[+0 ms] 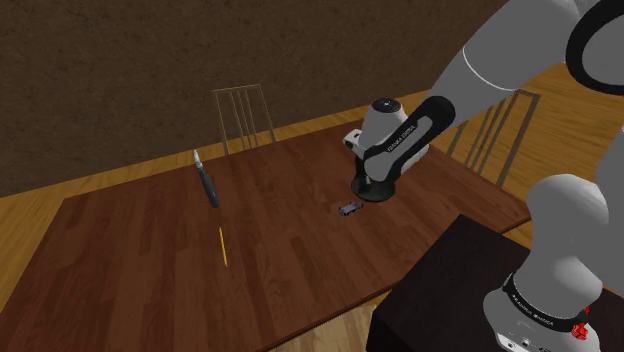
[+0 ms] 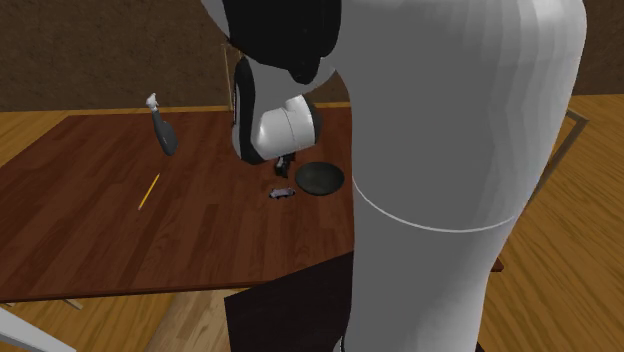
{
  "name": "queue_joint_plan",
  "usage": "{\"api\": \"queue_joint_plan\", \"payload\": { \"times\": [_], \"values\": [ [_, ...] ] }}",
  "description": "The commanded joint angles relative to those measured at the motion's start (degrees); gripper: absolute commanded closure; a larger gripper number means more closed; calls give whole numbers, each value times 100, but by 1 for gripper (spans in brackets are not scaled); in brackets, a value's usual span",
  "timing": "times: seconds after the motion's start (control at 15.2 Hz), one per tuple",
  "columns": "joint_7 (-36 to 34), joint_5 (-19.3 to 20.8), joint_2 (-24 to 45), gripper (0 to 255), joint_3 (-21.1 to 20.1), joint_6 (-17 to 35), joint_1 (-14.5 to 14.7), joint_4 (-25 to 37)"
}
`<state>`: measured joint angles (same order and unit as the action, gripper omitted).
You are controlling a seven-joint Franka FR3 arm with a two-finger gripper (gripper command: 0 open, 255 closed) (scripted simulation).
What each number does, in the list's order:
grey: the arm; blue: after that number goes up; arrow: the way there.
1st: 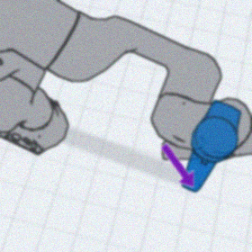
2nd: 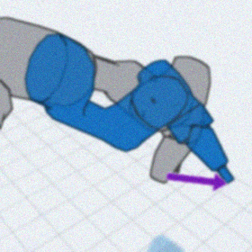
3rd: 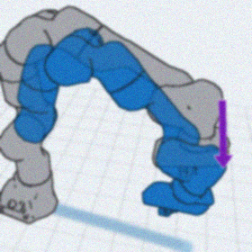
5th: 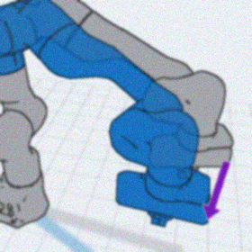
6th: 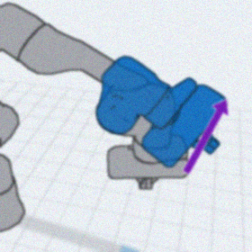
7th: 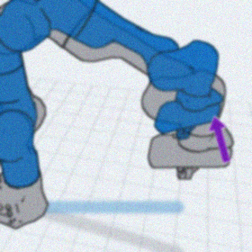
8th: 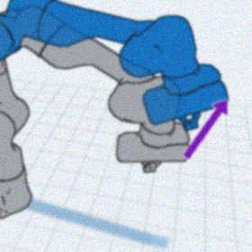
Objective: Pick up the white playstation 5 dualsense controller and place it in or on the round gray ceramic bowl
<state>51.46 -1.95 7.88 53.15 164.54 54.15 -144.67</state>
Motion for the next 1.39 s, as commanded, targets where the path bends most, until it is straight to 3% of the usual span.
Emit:
{"api": "queue_joint_plan", "payload": {
  "times": [0.0, 0.13, 0.33, 0.86, 1.32],
  "values": [
    [1349, -791, 472, 0, -741, -65, -570, 260],
    [2404, -1064, 955, 0, -1468, -143, -1167, 577],
    [3585, -974, 1601, 0, -2178, -198, -1727, 985],
    [3974, -1334, 2264, 0, -2792, 199, -2312, 1266],
    [3972, -1330, 2263, 0, -2794, 199, -2314, 1266]
  ]
}}
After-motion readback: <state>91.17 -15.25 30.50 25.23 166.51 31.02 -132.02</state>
